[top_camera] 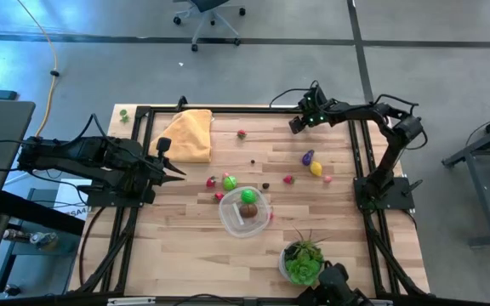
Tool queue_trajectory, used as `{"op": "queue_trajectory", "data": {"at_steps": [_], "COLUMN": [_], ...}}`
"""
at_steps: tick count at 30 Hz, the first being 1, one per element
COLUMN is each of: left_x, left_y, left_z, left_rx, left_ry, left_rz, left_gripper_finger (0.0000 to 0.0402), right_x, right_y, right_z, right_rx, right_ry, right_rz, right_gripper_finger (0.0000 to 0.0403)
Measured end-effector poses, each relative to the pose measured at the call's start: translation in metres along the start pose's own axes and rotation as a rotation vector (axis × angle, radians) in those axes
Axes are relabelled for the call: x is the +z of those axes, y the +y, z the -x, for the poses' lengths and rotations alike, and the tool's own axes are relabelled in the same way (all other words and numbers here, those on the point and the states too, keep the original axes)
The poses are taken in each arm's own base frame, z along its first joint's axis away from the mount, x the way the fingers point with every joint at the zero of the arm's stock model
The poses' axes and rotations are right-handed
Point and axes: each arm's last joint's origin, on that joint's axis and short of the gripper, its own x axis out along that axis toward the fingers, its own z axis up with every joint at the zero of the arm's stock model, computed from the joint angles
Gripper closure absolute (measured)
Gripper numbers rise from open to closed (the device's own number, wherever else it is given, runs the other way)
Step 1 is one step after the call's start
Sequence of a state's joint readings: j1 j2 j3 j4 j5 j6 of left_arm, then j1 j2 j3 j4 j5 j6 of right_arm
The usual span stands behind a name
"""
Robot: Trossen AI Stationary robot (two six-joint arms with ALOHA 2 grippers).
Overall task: Pick and placing Produce into tupperware
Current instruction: Put the red cherry into the transparent bin
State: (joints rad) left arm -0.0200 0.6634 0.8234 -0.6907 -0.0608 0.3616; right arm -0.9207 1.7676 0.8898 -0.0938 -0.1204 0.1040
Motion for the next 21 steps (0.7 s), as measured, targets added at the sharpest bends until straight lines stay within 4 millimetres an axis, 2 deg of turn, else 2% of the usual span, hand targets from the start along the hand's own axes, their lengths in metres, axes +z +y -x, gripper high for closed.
{"op": "queue_trajectory", "data": {"at_steps": [13,21], "left_x": [0.0,0.0], "left_y": [0.0,0.0], "left_z": [0.0,0.0], "left_rx": [0.0,0.0], "left_ry": [-0.001,0.0], "left_rz": [0.0,0.0], "left_gripper_finger": [0.035,0.035], "right_x": [-0.0012,-0.001], "right_y": [-0.0001,-0.0004], "right_z": [0.0,-0.0004], "right_rx": [-0.002,-0.008], "right_ry": [0.014,0.01], "right_rz": [0.014,0.029], "right_gripper_finger": [0.0216,0.0219]}}
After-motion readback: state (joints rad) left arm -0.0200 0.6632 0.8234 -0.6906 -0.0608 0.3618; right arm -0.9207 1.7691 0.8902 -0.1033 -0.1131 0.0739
